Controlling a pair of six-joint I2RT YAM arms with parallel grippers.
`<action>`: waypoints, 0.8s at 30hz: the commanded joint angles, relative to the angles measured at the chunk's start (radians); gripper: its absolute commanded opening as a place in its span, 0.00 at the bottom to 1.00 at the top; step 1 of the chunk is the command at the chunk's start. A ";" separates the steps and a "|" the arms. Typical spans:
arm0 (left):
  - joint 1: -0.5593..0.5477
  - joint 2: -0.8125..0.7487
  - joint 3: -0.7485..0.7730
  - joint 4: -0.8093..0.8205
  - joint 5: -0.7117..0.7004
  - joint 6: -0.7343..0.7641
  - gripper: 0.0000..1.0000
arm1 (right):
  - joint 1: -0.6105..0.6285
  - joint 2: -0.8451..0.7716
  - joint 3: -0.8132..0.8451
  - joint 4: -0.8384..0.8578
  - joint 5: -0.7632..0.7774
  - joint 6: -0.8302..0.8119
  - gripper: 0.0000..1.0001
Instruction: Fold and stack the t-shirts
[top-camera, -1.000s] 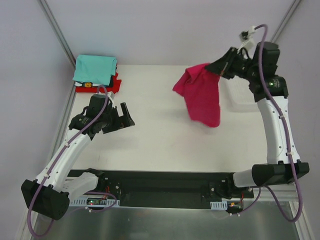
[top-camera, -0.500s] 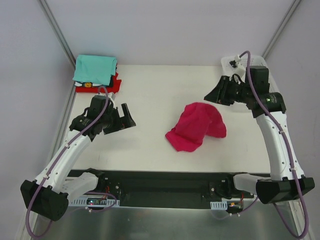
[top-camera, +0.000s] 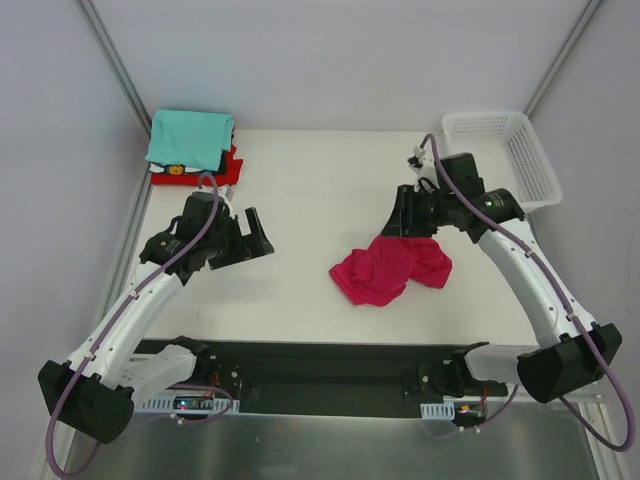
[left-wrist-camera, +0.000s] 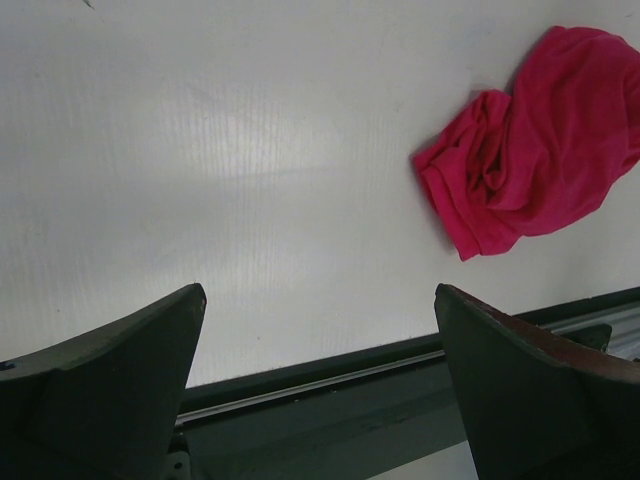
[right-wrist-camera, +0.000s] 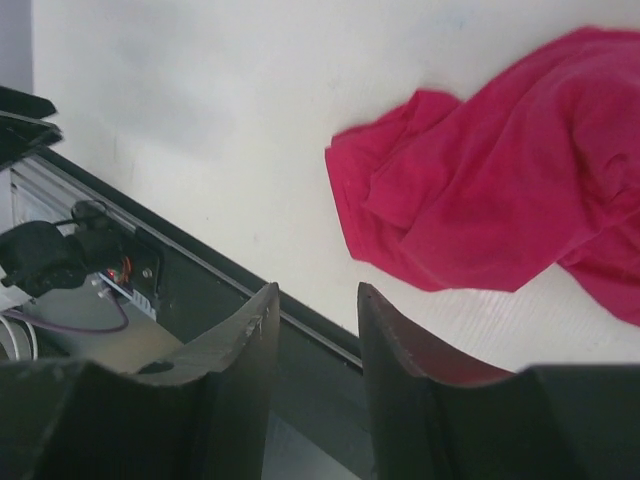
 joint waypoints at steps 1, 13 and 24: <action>-0.018 0.003 -0.012 0.009 -0.019 -0.006 0.99 | 0.035 -0.014 -0.107 0.028 0.052 0.056 0.41; -0.018 0.028 -0.048 -0.015 -0.048 -0.012 0.99 | 0.331 0.043 -0.300 0.079 0.273 0.200 0.33; -0.018 0.005 -0.052 -0.021 -0.048 -0.009 0.99 | 0.514 0.186 -0.189 -0.067 0.690 0.219 0.32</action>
